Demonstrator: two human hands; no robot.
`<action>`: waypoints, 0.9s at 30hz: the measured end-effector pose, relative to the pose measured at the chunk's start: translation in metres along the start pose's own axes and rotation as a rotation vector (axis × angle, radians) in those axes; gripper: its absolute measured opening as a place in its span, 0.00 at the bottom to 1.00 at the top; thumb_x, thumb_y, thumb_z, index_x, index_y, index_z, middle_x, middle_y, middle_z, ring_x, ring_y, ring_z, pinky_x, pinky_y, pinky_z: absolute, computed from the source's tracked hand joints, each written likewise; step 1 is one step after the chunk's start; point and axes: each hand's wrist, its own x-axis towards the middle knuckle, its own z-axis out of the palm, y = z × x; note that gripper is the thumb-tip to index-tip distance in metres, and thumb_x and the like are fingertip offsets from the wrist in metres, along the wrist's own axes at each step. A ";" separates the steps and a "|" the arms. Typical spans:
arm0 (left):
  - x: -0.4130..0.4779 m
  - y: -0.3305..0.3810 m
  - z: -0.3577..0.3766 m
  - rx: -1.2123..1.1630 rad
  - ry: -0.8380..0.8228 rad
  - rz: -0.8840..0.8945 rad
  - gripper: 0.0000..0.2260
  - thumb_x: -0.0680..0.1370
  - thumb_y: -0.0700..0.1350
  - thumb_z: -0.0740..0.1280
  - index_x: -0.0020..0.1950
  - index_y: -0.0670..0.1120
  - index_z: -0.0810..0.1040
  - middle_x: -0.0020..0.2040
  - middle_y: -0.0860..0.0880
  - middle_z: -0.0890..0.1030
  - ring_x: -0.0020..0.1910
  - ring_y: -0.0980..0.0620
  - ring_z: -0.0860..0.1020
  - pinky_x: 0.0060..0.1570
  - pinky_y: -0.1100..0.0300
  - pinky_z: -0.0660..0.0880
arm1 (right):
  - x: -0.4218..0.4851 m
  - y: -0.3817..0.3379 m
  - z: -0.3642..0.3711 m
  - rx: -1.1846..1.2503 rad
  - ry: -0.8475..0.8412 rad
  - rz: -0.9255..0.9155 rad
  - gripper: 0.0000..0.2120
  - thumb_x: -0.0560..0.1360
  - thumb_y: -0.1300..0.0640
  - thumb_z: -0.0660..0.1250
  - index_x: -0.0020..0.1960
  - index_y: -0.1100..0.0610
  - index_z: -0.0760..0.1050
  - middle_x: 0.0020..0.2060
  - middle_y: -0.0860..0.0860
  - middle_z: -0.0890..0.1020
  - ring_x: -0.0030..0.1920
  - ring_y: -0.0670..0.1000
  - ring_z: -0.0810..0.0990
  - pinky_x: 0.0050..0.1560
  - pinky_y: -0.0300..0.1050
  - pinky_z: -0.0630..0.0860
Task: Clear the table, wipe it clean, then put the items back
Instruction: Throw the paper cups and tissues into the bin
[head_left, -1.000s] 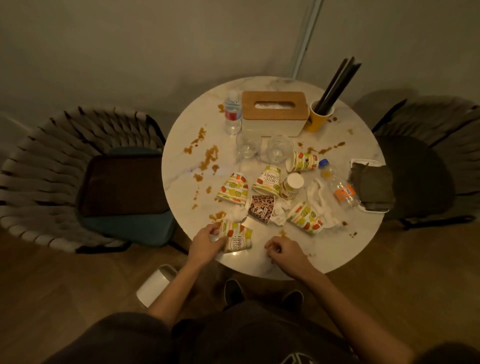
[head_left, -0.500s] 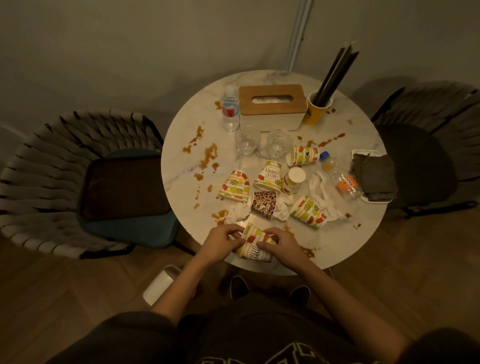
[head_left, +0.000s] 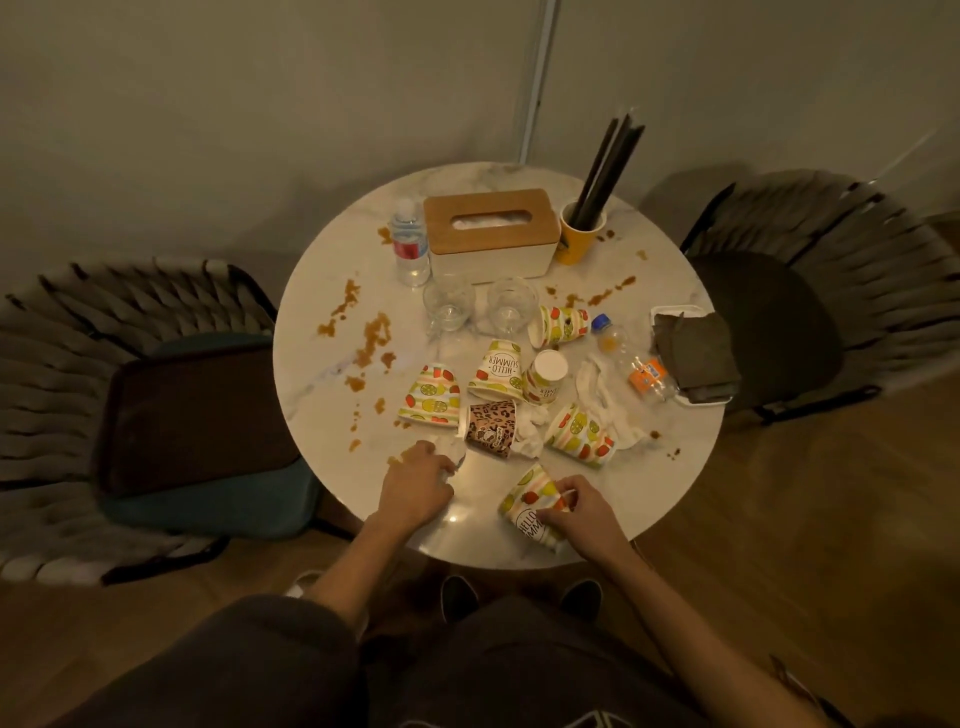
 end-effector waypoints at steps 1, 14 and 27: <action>-0.002 0.000 0.003 0.007 0.007 0.005 0.17 0.73 0.49 0.65 0.62 0.53 0.78 0.66 0.47 0.69 0.56 0.46 0.77 0.56 0.53 0.74 | -0.001 0.002 0.001 -0.006 -0.002 0.004 0.16 0.73 0.57 0.73 0.57 0.56 0.73 0.47 0.49 0.79 0.45 0.47 0.79 0.37 0.33 0.71; -0.059 -0.012 0.025 -0.638 0.178 -0.188 0.14 0.69 0.50 0.76 0.32 0.49 0.73 0.33 0.55 0.76 0.35 0.57 0.74 0.33 0.65 0.67 | -0.016 0.005 0.033 -0.126 -0.180 -0.075 0.13 0.72 0.56 0.74 0.53 0.57 0.75 0.47 0.53 0.81 0.46 0.51 0.81 0.47 0.47 0.79; -0.209 -0.033 0.123 -1.045 0.373 -0.637 0.18 0.72 0.41 0.74 0.56 0.49 0.69 0.47 0.47 0.79 0.35 0.55 0.78 0.28 0.64 0.73 | -0.047 0.032 0.081 -0.236 -0.533 -0.238 0.12 0.74 0.55 0.72 0.57 0.55 0.80 0.47 0.48 0.85 0.43 0.44 0.85 0.43 0.39 0.82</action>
